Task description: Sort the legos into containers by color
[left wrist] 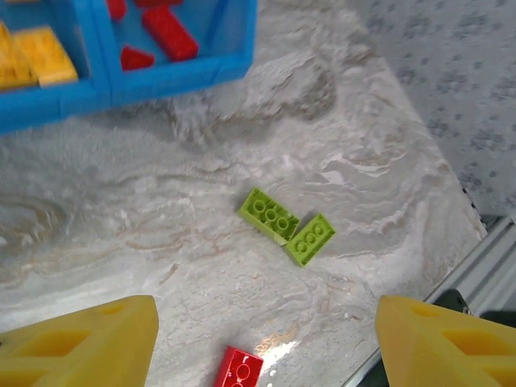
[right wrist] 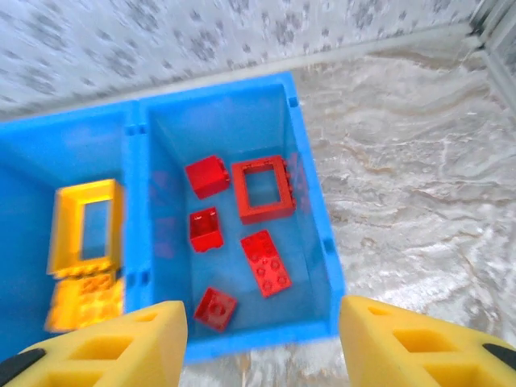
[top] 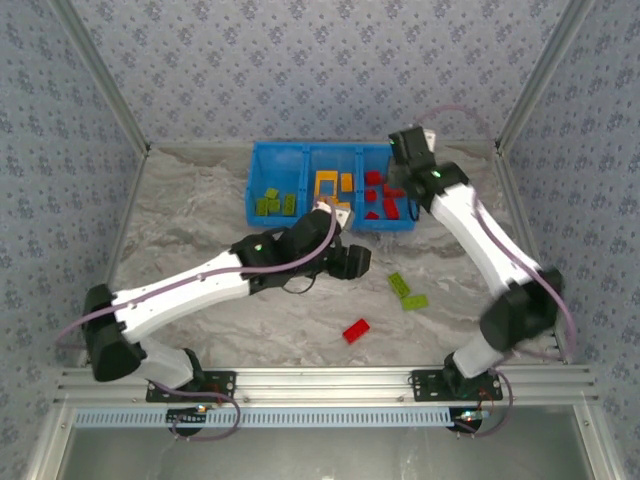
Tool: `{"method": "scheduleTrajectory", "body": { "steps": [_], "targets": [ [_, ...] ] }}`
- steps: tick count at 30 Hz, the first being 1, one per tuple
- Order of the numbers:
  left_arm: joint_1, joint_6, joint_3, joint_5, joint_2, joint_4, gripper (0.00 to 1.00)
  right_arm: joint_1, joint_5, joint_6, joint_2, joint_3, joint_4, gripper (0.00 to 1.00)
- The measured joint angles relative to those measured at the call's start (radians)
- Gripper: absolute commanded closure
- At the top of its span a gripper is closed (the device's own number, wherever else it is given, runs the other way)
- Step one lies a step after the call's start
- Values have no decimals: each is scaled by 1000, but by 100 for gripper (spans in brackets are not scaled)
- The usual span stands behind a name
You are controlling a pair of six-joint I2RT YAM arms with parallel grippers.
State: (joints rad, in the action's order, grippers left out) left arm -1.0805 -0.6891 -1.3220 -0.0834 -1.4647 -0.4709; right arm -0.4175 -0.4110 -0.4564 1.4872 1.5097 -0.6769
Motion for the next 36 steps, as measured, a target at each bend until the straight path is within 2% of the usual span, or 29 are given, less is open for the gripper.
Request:
{"method": "scheduleTrajectory", "body": {
  "steps": [4, 7, 11, 14, 20, 26, 32, 36],
  "targets": [
    [31, -147, -66, 74, -185, -12, 28, -57, 2, -8, -363, -198, -35, 42],
    [31, -256, -143, 130, -330, -34, 28, -111, 36, -23, -574, -325, -100, 43],
    [30, -383, -255, 188, -492, -59, 26, -172, 132, -45, -770, -433, -195, 42],
    [27, -468, -340, 212, -583, -83, 25, -207, 196, -66, -862, -461, -254, 42],
    [22, -619, -531, 247, -743, -170, 23, -246, 245, -95, -948, -462, -331, 43],
    [20, -707, -635, 264, -856, -229, 24, -249, 258, -106, -959, -465, -352, 43],
    [18, -758, -692, 281, -919, -257, 32, -249, 264, -117, -959, -480, -352, 44],
    [18, -784, -713, 283, -930, -270, 44, -250, 267, -127, -959, -494, -352, 44]
  ]
}}
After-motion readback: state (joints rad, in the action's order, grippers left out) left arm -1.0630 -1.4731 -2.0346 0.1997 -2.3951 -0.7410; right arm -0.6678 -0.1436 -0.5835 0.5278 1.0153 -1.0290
